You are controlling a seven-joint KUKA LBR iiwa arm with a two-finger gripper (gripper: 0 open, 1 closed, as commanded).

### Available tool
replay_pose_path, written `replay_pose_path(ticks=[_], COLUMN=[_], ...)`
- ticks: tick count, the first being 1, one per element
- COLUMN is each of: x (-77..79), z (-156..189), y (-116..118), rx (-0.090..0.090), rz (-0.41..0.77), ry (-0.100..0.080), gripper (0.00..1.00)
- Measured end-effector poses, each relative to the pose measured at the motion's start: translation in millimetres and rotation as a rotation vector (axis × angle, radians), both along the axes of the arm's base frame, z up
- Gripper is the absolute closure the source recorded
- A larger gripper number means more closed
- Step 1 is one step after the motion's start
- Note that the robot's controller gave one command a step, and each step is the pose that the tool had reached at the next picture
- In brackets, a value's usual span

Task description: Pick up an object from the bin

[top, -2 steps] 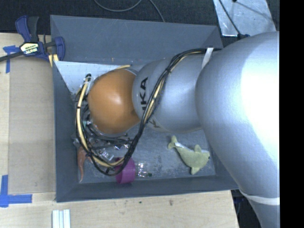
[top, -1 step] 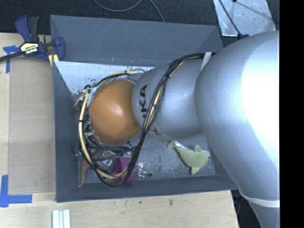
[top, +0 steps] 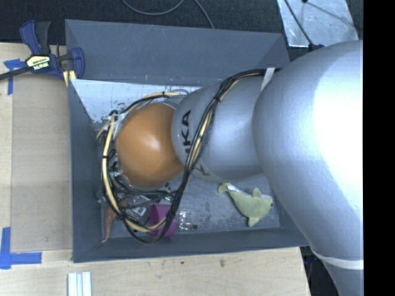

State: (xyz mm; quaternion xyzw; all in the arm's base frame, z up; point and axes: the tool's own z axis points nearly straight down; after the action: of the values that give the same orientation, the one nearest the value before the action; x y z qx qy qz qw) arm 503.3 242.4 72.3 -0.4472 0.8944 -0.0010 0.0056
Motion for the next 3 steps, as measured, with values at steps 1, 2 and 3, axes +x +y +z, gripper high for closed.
replay_pose_path(ticks=[1, 2, 3], x=[0.3, -0.8, -2.5], z=[0.2, 4.2, 18.4], y=[-0.1, -0.2, -0.3], rx=[0.000, -0.001, -0.004], rz=[0.000, -0.001, 0.000], ry=[0.000, 0.006, 0.013], gripper=[1.00, 1.00, 1.00])
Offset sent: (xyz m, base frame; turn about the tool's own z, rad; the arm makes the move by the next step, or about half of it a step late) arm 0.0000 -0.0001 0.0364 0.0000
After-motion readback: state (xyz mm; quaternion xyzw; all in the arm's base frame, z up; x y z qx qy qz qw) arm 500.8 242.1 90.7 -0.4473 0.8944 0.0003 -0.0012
